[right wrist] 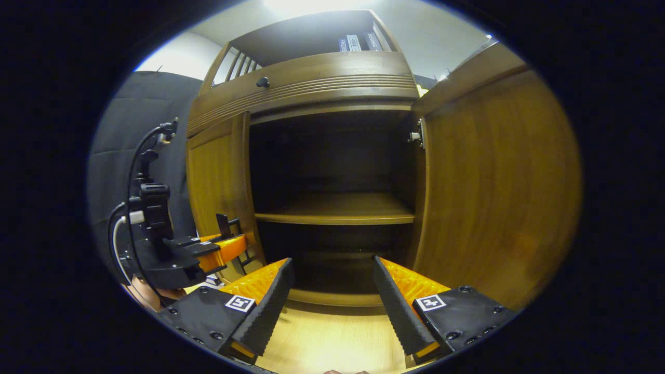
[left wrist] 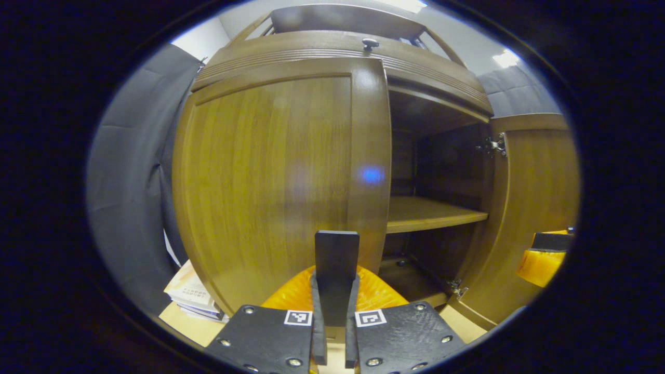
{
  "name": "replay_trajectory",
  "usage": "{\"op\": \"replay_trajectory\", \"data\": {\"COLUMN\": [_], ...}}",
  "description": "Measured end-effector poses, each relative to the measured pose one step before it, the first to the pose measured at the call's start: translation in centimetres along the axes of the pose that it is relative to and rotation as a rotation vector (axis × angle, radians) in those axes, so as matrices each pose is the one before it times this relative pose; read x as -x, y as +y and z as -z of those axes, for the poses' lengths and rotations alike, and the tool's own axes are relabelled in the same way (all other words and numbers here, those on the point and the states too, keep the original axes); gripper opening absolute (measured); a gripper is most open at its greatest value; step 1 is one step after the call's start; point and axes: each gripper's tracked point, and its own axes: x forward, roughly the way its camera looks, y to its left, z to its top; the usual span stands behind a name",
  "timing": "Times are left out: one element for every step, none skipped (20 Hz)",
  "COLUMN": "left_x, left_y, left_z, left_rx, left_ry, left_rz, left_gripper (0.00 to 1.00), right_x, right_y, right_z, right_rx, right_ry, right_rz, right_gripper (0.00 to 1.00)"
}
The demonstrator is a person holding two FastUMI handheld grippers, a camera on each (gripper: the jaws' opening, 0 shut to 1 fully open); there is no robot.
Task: Open the right door of the double-door shoe cabinet with the right hand, and open the left door with the left hand.
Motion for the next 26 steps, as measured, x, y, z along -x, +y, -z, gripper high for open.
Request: {"op": "replay_trajectory", "data": {"left_x": [0.717,0.653,0.559,0.690,0.657,0.467,0.489,0.455,0.486,0.347,0.501,0.714,0.438,0.438,0.419,0.451,0.515,0.316,0.371,0.497,0.312,-0.082,0.118,0.129,0.181,0.237], "left_y": [0.135,0.161,0.147,0.211,0.203,0.056,0.171,0.263,0.128,0.198,0.228,0.246,0.196,0.233,0.228,0.183,0.194,0.264,0.201,0.357,0.194,-0.112,0.137,0.216,0.306,0.333], "left_z": [-0.035,0.082,-0.055,-0.049,0.014,0.086,0.073,-0.125,-0.003,0.062,-0.037,0.040,-0.054,0.049,0.000,-0.017,-0.066,0.056,-0.027,0.075,-0.126,-0.078,-0.067,0.008,-0.032,0.021], "left_rx": [0.00034,-0.00065,-0.00152,-0.00286,-0.00053,0.00224,0.00065,-0.00249,0.00052,0.00193,0.00141,0.00018,-0.00245,-0.00115,0.00076,0.00074,0.00075,0.00147,0.00220,0.00118,-0.00021,-0.00061,-0.00165,-0.00191,0.00163,0.00331], "left_ry": [-0.00634,-0.00662,-0.00724,-0.00613,-0.00235,-0.00013,0.00194,0.00143,0.00100,-0.00111,-0.00399,-0.00322,-0.00252,-0.00264,-0.00255,-0.00436,-0.00441,-0.00348,-0.00205,-0.00232,-0.00224,-0.00164,-0.00209,-0.00391,-0.00388,-0.00271], "left_rz": [0.00929,0.00876,0.00778,0.00749,0.00611,0.00440,0.00618,0.00662,0.00489,0.00417,0.00275,0.00074,0.00017,-0.00123,-0.00053,-0.00109,-0.00150,-0.00225,-0.00427,-0.00566,-0.00500,-0.00475,-0.00602,-0.00538,-0.00621,-0.00627], "left_gripper": [0.17,0.17,0.17,0.17,0.17,0.17,0.17,0.17,0.16,0.17,0.17,0.17,0.17,0.17,0.17,0.17,0.17,0.17,0.17,0.17,0.17,0.16,0.14,0.14,0.13,0.13], "right_x": [0.464,0.318,0.375,0.363,0.393,0.406,0.547,0.504,0.471,0.393,0.445,0.475,0.374,0.307,0.305,0.313,0.171,0.178,0.169,0.129,0.052,0.025,0.063,0.089,-0.012,0.078], "right_y": [0.052,-0.013,-0.024,-0.065,0.033,0.069,-0.015,-0.021,-0.035,-0.076,-0.024,0.035,0.122,0.105,0.093,0.128,0.103,0.188,0.099,0.164,0.139,0.202,0.205,0.203,0.186,0.169], "right_z": [0.007,0.135,0.110,-0.008,0.075,-0.047,-0.149,-0.148,0.032,0.211,0.086,0.180,0.304,0.207,0.219,0.127,0.150,0.033,0.044,0.027,0.054,-0.004,-0.004,-0.052,0.045,-0.014], "right_rx": [-0.00362,0.00207,0.00526,0.00246,-0.00278,-0.00527,-0.00292,0.00210,0.00376,0.00367,0.00166,-0.00019,-0.00203,-0.00233,-0.00177,-0.00216,-0.00286,-0.00186,-0.00131,-0.00031,-0.00051,-0.00267,-0.00302,-0.00186,0.00026,0.00237], "right_ry": [-0.00773,-0.00736,-0.00711,-0.00612,-0.00169,-0.00071,-0.00527,-0.00701,-0.00393,-0.00035,0.00035,0.00353,0.00558,0.00471,0.00541,0.00326,0.00175,-0.00012,-0.00164,-0.00188,0.00003,0.00004,-0.00009,-0.00082,0.00002,-0.00074], "right_rz": [0.01595,0.01782,0.01937,0.01731,0.01168,0.00824,0.00851,0.01074,0.00957,0.00615,0.00753,0.00636,0.00293,0.00313,0.00301,0.00223,0.00150,0.00138,0.00130,0.00162,0.00109,-0.00125,-0.00220,-0.00255,-0.00373,-0.00150], "right_gripper": [0.93,0.93,0.93,0.93,0.93,0.93,0.93,0.93,0.93,0.93,0.93,0.93,0.93,0.93,0.93,0.93,0.93,0.93,0.93,0.93,0.93,0.93,0.93,0.93,0.93,0.93]}}
